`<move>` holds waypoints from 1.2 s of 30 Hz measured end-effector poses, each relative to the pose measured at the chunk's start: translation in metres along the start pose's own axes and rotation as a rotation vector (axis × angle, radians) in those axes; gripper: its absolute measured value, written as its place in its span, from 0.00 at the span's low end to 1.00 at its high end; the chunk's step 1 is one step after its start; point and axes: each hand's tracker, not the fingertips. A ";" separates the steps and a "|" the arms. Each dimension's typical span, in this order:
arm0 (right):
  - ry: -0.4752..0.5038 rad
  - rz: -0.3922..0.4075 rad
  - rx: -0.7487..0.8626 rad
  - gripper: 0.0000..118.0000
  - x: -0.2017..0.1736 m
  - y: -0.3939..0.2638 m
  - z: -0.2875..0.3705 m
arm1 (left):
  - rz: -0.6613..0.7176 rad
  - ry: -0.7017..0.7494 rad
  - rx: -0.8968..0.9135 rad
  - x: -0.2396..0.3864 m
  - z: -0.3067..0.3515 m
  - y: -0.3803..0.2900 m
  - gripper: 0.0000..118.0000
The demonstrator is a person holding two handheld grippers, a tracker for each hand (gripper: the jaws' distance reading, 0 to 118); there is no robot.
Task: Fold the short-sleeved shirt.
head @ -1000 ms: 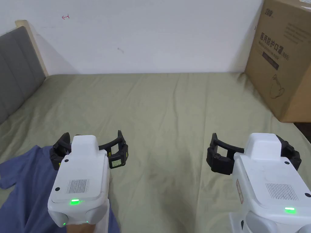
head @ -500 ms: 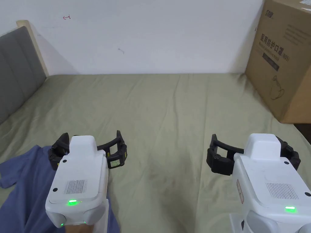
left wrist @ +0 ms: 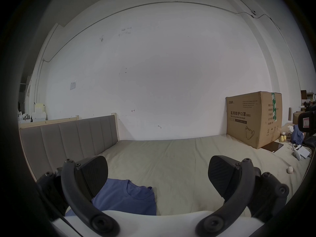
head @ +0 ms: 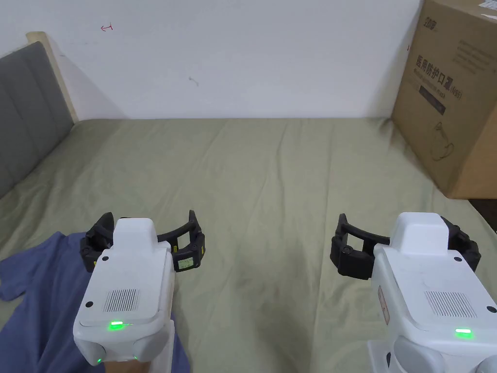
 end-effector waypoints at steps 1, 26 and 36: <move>-0.012 -0.006 -0.004 0.99 0.001 0.000 0.000 | 0.005 -0.003 0.000 0.000 0.000 0.000 1.00; 0.019 0.006 -0.003 0.00 -0.008 0.007 -0.007 | 0.052 -0.045 -0.046 -0.021 0.000 0.005 0.00; 0.212 0.013 0.004 0.00 -0.089 0.014 -0.033 | 0.010 0.179 -0.051 -0.114 0.025 0.000 0.00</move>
